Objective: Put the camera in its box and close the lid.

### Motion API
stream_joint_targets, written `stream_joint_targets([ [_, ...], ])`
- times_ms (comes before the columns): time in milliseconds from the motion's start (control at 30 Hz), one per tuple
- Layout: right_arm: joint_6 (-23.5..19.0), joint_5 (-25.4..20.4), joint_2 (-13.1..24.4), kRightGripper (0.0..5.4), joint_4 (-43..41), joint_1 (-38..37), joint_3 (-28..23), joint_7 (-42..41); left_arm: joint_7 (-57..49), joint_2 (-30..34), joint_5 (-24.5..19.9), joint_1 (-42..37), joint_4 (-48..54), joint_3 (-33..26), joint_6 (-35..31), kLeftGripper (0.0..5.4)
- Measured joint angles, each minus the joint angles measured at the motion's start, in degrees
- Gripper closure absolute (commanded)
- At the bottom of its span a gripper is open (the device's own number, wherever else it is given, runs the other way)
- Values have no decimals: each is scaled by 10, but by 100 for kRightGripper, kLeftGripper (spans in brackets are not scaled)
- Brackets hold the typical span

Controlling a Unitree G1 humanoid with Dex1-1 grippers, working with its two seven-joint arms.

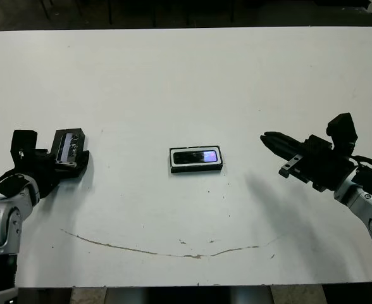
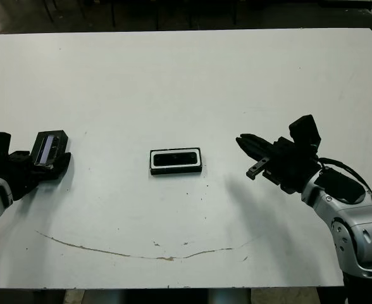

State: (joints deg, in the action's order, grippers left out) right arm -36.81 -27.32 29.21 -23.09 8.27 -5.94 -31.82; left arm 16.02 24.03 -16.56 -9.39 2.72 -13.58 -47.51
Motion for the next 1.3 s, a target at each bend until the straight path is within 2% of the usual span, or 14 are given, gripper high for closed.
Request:
stream_joint_targets([
  [200,-2,-3,0,540,8,-1,0,0,-26,4,14,-1,11,36,-1,128],
  [467,-1,9,6,540,1,-2,0,1,-38,5,15,-1,12,41,0,256],
  [700,6,0,4,540,18,-2,-1,-8,11,56,35,35,60,71,31,258],
  [967,15,4,4,540,5,-1,1,3,48,82,34,26,157,81,13,258],
  [1133,16,12,2,540,-3,5,4,15,120,114,35,-34,169,93,110,258],
  [1233,16,11,-3,540,13,10,4,16,191,123,27,-77,132,105,187,258],
  [1300,18,5,-7,540,36,15,1,12,240,122,8,-103,97,114,216,258],
])
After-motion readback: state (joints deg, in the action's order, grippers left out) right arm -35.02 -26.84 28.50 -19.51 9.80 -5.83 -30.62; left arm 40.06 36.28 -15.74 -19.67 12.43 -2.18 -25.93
